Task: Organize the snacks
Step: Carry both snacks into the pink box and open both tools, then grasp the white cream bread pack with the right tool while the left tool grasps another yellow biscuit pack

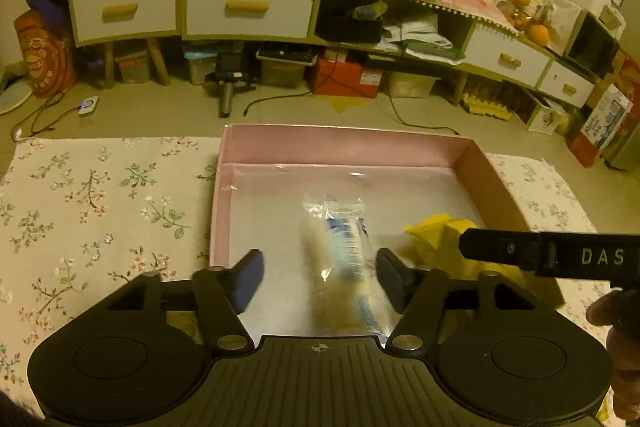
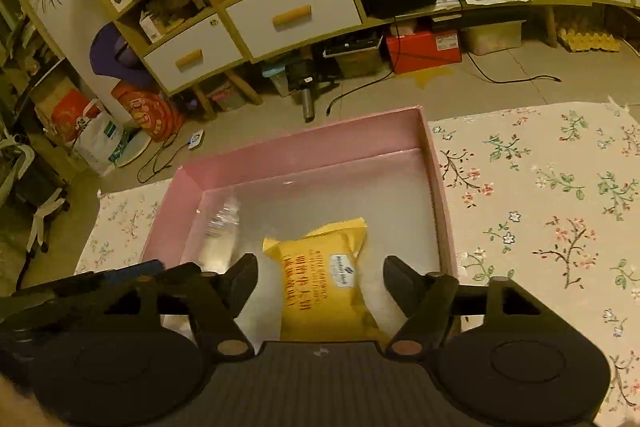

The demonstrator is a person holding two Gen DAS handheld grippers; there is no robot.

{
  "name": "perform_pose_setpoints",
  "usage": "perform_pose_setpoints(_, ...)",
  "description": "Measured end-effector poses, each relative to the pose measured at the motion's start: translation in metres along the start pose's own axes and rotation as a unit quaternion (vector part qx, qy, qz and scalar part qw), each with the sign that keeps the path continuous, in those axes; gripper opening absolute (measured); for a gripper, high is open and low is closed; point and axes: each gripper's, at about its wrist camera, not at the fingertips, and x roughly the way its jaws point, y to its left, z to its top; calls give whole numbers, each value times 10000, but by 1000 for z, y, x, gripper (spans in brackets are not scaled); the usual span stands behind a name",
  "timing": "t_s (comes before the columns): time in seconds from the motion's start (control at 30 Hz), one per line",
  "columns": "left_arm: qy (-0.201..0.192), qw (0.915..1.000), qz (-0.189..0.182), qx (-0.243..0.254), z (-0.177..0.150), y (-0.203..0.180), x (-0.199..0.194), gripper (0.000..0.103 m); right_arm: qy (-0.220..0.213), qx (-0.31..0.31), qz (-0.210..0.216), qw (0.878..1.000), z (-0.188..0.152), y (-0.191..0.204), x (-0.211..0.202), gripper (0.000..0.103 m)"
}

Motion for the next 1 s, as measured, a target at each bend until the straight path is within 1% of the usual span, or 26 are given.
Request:
perform_pose_setpoints(0.07,3,10000,-13,51,-3,-3,-6,71,3,-17,-41,10000,0,1,-5,44)
perform_pose_setpoints(0.2,10,10000,-54,77,-7,-6,-18,79,-20,-91,-166,9998,-3,4,-20,56)
perform_pose_setpoints(0.3,4,9999,-29,110,-13,-8,-30,81,-58,-118,-249,9996,-6,5,-32,60)
perform_pose_setpoints(0.33,11,9999,-19,125,-15,-9,-34,82,-72,-131,-275,9995,-8,5,-36,61)
perform_pose_setpoints(0.4,0,9998,16,209,-19,-9,-42,87,-66,-133,-318,9994,-13,6,-43,61)
perform_pose_setpoints(0.47,-46,9995,144,295,-26,-9,-52,90,-14,-201,-357,9992,-20,9,-48,61)
perform_pose_setpoints(0.6,15,9992,224,325,-39,-3,-68,92,41,-348,-453,9984,-33,15,-57,65)
perform_pose_setpoints(0.73,34,9983,446,378,-53,3,-81,95,122,-521,-491,9974,-46,22,-63,66)
perform_pose_setpoints(0.83,84,9979,543,338,-64,8,-88,96,163,-683,-471,9964,-57,26,-68,68)
perform_pose_setpoints(0.9,45,9980,559,289,-73,11,-93,97,135,-777,-485,9957,-64,27,-71,69)
perform_pose_setpoints(1.0,-19,9984,558,74,-87,22,-100,98,101,-1051,-499,9932,-75,28,-75,70)
